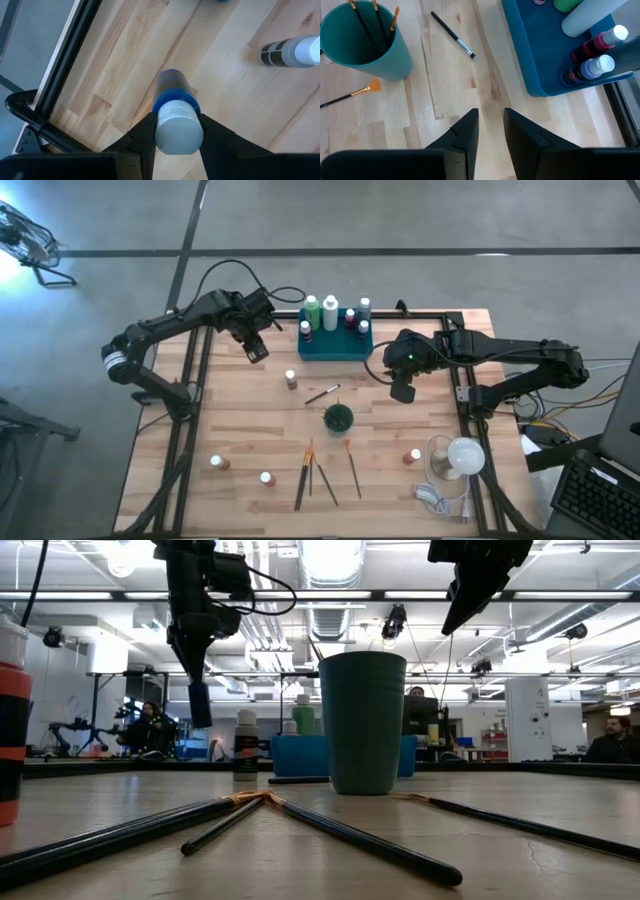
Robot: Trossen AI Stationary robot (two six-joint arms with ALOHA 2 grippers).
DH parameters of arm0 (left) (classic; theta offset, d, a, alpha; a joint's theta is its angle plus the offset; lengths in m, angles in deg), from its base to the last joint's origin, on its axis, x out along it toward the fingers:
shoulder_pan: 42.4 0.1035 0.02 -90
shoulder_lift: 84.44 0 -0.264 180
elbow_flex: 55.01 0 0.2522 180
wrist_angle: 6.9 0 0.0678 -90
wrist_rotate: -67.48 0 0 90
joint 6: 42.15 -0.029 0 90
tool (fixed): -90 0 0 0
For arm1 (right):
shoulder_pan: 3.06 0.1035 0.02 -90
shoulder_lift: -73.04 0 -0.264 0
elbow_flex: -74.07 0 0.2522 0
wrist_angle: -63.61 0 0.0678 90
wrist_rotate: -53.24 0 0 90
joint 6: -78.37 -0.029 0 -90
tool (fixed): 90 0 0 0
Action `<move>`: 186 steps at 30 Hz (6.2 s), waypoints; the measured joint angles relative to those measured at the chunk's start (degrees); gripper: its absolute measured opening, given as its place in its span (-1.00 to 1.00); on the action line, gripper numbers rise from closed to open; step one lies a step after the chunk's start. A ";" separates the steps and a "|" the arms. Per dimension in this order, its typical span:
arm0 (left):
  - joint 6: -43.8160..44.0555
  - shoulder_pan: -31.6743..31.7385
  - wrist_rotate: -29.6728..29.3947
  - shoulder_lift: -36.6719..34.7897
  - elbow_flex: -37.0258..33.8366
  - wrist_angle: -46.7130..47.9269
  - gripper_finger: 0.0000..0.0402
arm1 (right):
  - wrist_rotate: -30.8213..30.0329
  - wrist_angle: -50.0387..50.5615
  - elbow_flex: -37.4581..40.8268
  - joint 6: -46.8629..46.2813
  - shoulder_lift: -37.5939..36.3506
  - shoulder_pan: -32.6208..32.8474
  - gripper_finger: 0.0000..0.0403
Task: Pick & Place Paint Supplies
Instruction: Put the black blue paint bottle into the blue bin, then put the gray paint bottle into the blue bin
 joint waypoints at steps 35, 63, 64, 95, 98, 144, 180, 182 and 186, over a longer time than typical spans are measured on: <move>-0.23 -0.43 3.37 4.52 3.30 -2.53 -0.38 | -1.57 0.31 0.00 -1.97 0.01 -0.02 -0.02; -9.37 -3.78 3.85 25.94 32.85 1.29 -0.38 | -9.06 10.50 1.33 0.47 -2.09 -6.84 -0.10; -9.40 -3.78 3.84 25.94 32.85 1.27 -0.38 | -8.24 10.04 1.69 1.35 -2.13 -7.95 -0.11; -15.04 -3.63 5.35 37.34 45.14 9.81 -0.38 | 12.70 -4.30 6.62 21.92 -1.93 -34.34 -0.41; -15.10 -3.63 5.31 38.23 45.13 9.89 -0.38 | 12.68 -4.30 6.64 21.94 -1.93 -34.36 -0.43; -14.13 -3.26 6.35 39.69 34.27 -0.10 -0.38 | 12.66 -4.85 7.93 21.53 -1.91 -34.38 -0.23; -14.93 -3.39 3.55 39.65 36.02 -0.41 0.28 | 12.66 -4.76 7.93 21.49 -1.91 -34.38 -0.35; -14.94 -3.39 2.32 39.61 36.91 -0.14 0.30 | 12.66 -4.70 7.93 21.49 -1.91 -34.38 -0.38; -14.95 -3.39 1.33 39.50 38.84 0.85 0.30 | 12.66 -4.63 7.93 21.46 -1.91 -34.39 -0.45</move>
